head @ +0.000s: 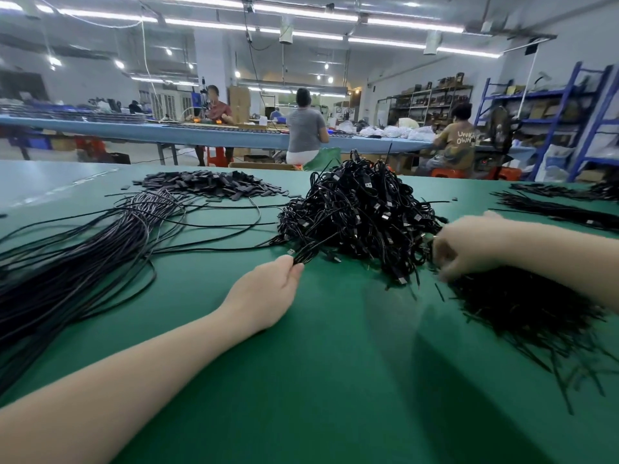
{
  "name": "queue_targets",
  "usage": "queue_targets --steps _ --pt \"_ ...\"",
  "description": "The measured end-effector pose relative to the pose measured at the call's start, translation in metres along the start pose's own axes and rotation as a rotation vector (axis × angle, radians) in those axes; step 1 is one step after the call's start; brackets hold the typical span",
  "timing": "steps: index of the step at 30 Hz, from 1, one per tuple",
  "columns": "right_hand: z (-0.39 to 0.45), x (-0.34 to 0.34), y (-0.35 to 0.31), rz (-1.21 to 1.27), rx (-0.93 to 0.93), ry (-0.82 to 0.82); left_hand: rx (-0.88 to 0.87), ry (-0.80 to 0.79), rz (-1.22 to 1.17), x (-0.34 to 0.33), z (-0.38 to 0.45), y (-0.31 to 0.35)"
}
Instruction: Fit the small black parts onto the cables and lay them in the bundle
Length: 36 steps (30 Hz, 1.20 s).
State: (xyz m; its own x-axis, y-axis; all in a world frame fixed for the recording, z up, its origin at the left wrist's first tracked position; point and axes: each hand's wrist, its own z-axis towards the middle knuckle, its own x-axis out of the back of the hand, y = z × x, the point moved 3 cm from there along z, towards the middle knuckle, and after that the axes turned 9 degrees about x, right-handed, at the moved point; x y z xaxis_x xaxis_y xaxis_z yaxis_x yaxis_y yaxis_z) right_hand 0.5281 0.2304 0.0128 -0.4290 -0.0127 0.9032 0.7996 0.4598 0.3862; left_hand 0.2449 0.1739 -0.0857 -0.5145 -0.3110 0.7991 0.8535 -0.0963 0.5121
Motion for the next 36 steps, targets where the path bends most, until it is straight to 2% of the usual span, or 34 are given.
queue_targets --steps 2,3,11,15,20,25,28,31,33,36 --pt "-0.005 -0.018 0.007 -0.051 -0.030 -0.132 -0.018 -0.021 0.045 -0.002 0.000 0.002" --pt "-0.005 -0.026 0.008 -0.089 -0.026 -0.141 -0.021 -0.024 0.058 -0.002 -0.001 0.002" --pt "-0.006 -0.041 -0.011 -0.465 0.131 0.141 -0.004 -0.047 0.014 0.000 -0.003 0.002" --pt "-0.008 -0.040 -0.013 -0.454 0.219 0.125 0.034 -0.079 -0.110 0.001 -0.001 -0.001" --pt "-0.007 -0.034 -0.011 -0.150 0.193 0.124 0.092 -0.126 -0.316 0.005 0.008 -0.012" --pt "-0.009 -0.040 -0.009 -0.312 0.113 -0.068 0.069 -0.083 -0.347 0.007 0.007 -0.012" --pt "-0.009 -0.041 -0.011 -0.530 0.148 -0.017 0.049 -0.071 -0.333 0.007 0.006 -0.009" --pt "-0.008 -0.040 -0.014 -0.609 0.204 0.019 0.059 -0.086 -0.340 0.006 0.005 -0.006" --pt "-0.009 -0.035 -0.011 -0.535 0.170 0.043 0.070 -0.110 -0.368 0.005 0.006 -0.005" --pt "-0.014 -0.024 -0.004 -0.201 0.100 0.093 0.085 -0.132 -0.360 0.003 0.007 -0.006"
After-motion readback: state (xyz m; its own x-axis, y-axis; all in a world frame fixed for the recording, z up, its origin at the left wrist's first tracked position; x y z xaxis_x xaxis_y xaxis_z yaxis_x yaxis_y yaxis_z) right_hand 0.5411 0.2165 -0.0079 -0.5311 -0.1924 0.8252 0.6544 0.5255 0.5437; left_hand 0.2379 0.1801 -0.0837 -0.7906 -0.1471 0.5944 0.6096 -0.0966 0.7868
